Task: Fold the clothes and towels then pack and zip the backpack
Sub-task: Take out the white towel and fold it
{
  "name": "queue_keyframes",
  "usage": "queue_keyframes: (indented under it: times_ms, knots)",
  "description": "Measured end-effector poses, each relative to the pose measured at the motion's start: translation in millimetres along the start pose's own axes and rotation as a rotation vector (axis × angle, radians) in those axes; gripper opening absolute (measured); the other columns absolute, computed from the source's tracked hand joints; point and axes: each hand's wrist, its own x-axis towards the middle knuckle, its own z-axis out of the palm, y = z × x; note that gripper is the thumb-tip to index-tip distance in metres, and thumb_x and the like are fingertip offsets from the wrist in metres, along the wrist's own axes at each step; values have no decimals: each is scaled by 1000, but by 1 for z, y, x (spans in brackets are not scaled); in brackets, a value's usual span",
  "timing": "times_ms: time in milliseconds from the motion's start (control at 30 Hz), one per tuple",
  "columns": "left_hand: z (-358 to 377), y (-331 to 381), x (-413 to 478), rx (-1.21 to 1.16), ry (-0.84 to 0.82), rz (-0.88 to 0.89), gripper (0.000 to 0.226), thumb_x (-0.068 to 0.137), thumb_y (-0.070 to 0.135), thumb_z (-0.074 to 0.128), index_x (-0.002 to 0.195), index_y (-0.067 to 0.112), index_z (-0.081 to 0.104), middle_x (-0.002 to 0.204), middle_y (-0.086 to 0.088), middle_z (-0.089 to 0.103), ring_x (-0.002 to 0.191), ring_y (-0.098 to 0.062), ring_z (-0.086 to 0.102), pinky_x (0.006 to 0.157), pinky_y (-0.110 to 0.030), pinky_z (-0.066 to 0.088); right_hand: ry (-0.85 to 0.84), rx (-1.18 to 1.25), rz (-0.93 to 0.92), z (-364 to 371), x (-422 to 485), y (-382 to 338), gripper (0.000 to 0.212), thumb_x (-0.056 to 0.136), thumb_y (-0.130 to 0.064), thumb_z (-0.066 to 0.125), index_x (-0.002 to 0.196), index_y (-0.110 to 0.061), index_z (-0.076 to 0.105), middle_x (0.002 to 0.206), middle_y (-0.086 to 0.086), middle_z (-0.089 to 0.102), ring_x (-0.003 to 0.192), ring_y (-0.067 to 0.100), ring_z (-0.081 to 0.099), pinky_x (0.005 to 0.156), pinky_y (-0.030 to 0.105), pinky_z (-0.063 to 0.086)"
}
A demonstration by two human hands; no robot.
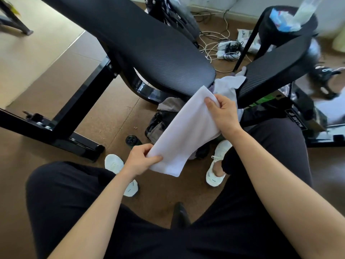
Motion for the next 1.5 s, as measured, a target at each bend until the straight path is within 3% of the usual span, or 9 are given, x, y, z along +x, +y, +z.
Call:
queue_keyframes:
  times_ms: [133, 267, 400, 533, 633, 833, 1067, 1233, 1500]
  knots:
    - [-9, 3, -1, -189, 180, -31, 8, 89, 22, 79, 90, 17, 73, 90, -3, 70, 84, -18, 66, 69, -31, 48, 115, 19, 135, -2, 7, 11, 48, 99, -26, 63, 59, -23, 36, 52, -16, 32, 49, 2, 30, 49, 17, 27]
    - [-13, 10, -2, -317, 370, -8, 12, 95, 24, 72, 107, 20, 70, 102, 3, 69, 96, -16, 64, 76, -27, 49, 111, 49, 278, 2, 11, 30, 44, 99, -30, 63, 63, -17, 42, 63, -4, 36, 60, 10, 33, 55, 24, 30]
    - [-17, 4, -1, -133, 451, 13, 11, 100, 30, 64, 110, 25, 66, 99, 6, 67, 93, -14, 64, 72, -24, 49, 53, 28, 332, 7, 11, 48, 33, 98, -32, 65, 78, -8, 55, 72, 7, 40, 70, 18, 38, 59, 30, 31]
    - [-23, 2, -2, 12, 558, 27, 10, 101, 28, 63, 106, 20, 64, 81, 10, 57, 76, -10, 55, 63, -20, 38, -36, -134, 292, 12, 10, 64, 33, 95, -32, 67, 73, -10, 57, 68, 1, 49, 72, 21, 45, 63, 35, 36]
    - [-27, 1, -4, 51, 591, 0, 9, 98, 28, 67, 98, 19, 63, 80, 9, 57, 76, -11, 56, 62, -20, 38, -148, -218, 248, 18, 3, 59, 18, 92, -23, 69, 108, -16, 65, 95, -3, 68, 89, 17, 63, 78, 32, 51]
    - [-23, 7, -8, -41, 558, -71, 13, 96, 27, 70, 93, 17, 64, 82, 3, 60, 77, -13, 56, 60, -22, 38, -259, -113, 108, 32, -27, 25, 38, 89, -17, 75, 124, -20, 61, 94, -1, 72, 84, 8, 67, 70, 17, 50]
    - [-7, 14, -5, -245, 390, -153, 8, 96, 26, 70, 100, 20, 66, 99, 2, 66, 94, -14, 61, 76, -30, 52, -440, -84, -45, 58, -63, 11, 46, 91, -20, 74, 130, -30, 52, 93, -3, 71, 77, 11, 66, 75, 30, 57]
    - [-2, 18, -6, -371, 291, -141, 5, 96, 23, 71, 99, 21, 67, 96, -2, 68, 92, -19, 67, 63, -30, 56, -511, -79, -77, 71, -74, 11, 51, 89, -14, 74, 131, -30, 51, 95, -1, 70, 78, 24, 66, 76, 39, 58]
    - [3, 24, -11, -453, 239, -111, 14, 98, 23, 68, 111, 18, 65, 101, -2, 71, 88, -10, 73, 62, -23, 59, -601, -97, -122, 78, -82, 6, 61, 87, -20, 79, 138, -28, 47, 109, -4, 67, 85, 16, 69, 80, 36, 61]
